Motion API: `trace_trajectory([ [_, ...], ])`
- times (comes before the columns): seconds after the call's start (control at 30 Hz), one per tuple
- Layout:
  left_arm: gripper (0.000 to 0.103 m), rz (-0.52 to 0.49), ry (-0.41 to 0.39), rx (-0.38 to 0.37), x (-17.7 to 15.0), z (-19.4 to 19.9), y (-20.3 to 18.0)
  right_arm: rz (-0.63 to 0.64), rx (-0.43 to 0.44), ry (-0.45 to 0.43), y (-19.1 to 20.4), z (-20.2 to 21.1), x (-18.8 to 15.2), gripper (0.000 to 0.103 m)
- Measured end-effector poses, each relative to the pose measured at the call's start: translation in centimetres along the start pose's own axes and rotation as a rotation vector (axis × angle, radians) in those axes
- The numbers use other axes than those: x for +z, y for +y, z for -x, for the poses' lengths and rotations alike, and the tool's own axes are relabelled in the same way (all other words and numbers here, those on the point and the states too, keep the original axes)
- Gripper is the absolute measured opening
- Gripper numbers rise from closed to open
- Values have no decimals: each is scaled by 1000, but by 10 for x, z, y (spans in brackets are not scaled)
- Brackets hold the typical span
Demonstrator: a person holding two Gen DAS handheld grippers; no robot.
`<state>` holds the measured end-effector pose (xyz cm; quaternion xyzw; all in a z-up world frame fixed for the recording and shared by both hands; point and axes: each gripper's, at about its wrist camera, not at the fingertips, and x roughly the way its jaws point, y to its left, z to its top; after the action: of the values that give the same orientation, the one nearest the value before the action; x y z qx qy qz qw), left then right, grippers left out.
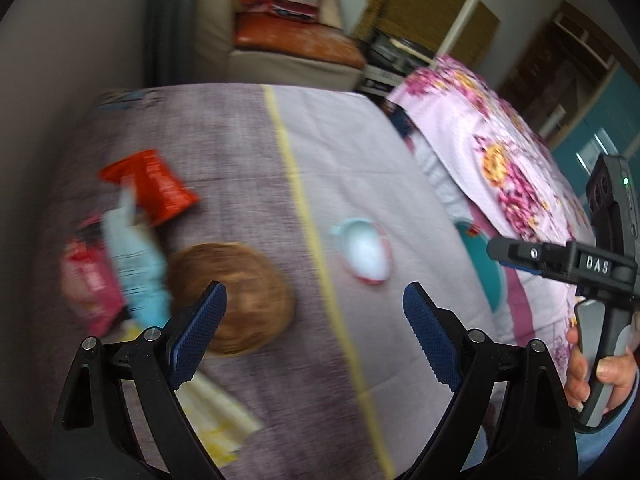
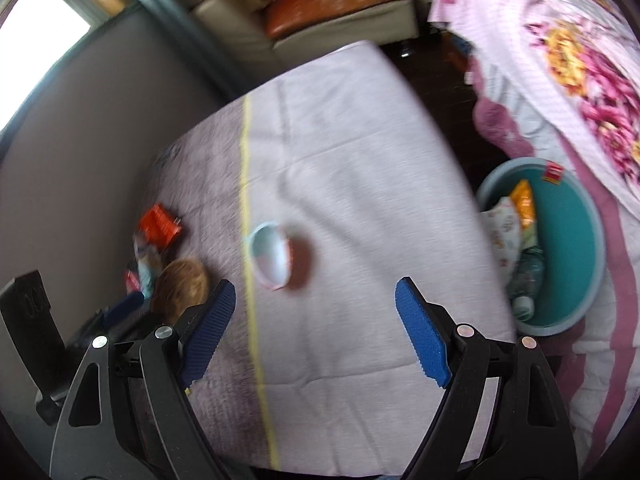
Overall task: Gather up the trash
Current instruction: 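Move both tools back toward the wafer packet and coconut shell, then grasp the pink wafer packet with the left tool while the right tool grasps the coconut shell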
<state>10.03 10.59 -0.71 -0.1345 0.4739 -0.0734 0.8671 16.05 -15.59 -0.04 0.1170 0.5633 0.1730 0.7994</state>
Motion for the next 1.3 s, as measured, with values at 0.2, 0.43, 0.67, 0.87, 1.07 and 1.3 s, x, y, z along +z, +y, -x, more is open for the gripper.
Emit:
trace_trajectory([
  [0.2,90,109,-49,78,-9,26,69,104,-6,80,54,-34,-6,78],
  [0.43,90,253,-84,169,-20,39,142,176,41,187,103,-85,-10,78],
  [0.67,90,344,-54,161,-21,23,183,157,69,269,118,-128,-17,51],
  [0.87,90,338,-34,140,-12,3,183,128,113,300,117,-144,-22,43],
  [1.07,77,299,-17,129,-11,-16,173,132,123,306,121,-158,-25,30],
  [1.3,40,223,19,102,-20,-25,157,151,84,205,112,-144,-20,6],
])
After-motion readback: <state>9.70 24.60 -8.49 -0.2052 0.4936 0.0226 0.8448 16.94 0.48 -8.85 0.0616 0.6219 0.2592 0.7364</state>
